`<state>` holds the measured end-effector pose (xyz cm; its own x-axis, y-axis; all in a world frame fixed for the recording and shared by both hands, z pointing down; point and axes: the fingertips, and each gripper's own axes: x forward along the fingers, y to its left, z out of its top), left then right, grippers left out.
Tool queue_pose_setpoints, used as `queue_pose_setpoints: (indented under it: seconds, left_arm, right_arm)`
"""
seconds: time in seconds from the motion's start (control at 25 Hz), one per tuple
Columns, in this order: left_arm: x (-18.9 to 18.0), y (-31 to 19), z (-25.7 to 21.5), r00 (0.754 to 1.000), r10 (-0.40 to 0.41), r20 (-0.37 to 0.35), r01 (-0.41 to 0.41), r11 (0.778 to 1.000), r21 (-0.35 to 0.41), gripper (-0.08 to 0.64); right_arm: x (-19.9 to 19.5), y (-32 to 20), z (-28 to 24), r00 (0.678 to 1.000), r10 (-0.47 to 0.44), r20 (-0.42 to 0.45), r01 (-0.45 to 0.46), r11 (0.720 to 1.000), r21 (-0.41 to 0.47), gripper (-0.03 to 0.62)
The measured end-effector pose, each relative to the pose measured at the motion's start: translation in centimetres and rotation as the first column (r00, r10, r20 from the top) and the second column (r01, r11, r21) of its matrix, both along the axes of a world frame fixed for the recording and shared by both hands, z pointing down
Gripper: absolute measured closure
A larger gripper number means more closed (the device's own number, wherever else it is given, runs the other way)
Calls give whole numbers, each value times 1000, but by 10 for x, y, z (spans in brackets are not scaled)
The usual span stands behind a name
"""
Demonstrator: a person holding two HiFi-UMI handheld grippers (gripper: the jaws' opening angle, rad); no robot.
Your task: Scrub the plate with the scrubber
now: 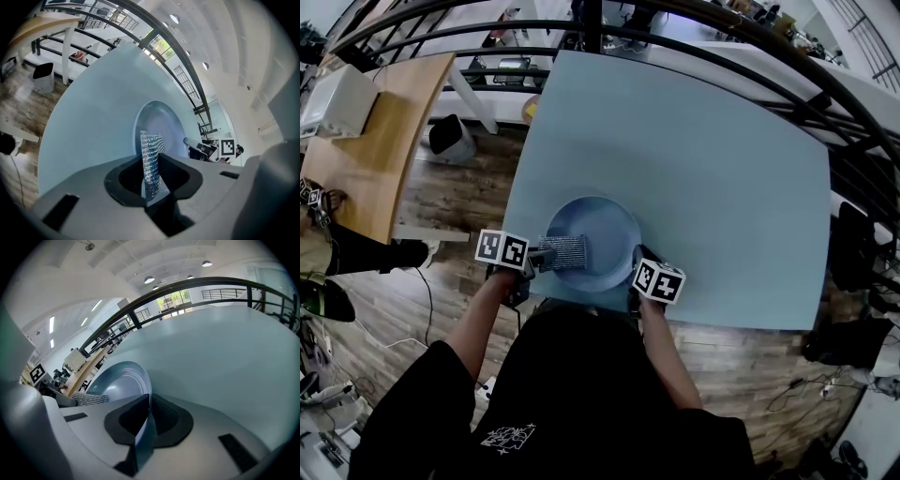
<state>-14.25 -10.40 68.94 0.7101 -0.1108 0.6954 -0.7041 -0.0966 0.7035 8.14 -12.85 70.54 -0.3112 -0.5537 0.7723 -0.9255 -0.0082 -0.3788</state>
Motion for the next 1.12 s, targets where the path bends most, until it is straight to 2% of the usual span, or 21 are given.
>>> queue_pose_setpoints:
  seconds: [0.68,1.12]
  left_arm:
    - [60,10,2,989,146,-11,-146,989,15,466]
    - [89,-9,3,990,137,-43,-136,990,25,466]
  right_arm:
    - [1,1,0,1000,3,-8,-3,1000,0,569]
    - [1,1,-1,1000,5,-11,-5,1000,0,570]
